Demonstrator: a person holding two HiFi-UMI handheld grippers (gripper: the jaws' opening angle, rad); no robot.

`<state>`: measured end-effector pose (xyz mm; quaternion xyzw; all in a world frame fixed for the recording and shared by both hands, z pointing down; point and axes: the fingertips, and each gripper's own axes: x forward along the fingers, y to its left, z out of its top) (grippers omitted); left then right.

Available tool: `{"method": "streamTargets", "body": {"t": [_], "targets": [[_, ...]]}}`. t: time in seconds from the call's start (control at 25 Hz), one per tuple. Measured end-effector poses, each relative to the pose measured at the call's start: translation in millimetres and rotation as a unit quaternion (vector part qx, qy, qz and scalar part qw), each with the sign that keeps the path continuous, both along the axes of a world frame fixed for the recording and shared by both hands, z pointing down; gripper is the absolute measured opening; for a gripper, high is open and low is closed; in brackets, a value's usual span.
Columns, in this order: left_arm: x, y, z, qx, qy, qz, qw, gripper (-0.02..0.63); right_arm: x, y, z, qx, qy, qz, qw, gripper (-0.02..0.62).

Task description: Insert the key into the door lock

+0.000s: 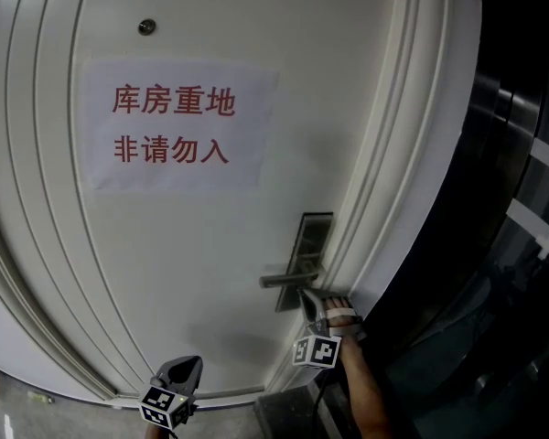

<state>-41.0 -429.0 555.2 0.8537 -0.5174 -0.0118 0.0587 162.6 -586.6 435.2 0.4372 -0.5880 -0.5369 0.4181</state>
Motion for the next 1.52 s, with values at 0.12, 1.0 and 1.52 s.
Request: {"method": "streamTargets", "body": {"t": [0.12,1.0,1.52], "targets": [[0.1,-0.1,-0.7,0.001,-0.001,-0.001,1.0,0.002,-0.8,-4.8,0.2,0.001,0.0,0.003,1.0,0.012],[-10.5,21.1,-8.0,0.006,-0.005,-0.013,0.9999,0.002,-1.4,-8.1,6.5,0.015,0.013,0.016,1.0,0.012],[-15.8,40.7,-10.1,0.008,-0.007,-0.016,0.9998,0.002,-5.9,3.8,4.0,0.006,-0.017,0.009,1.0,0.116]]}}
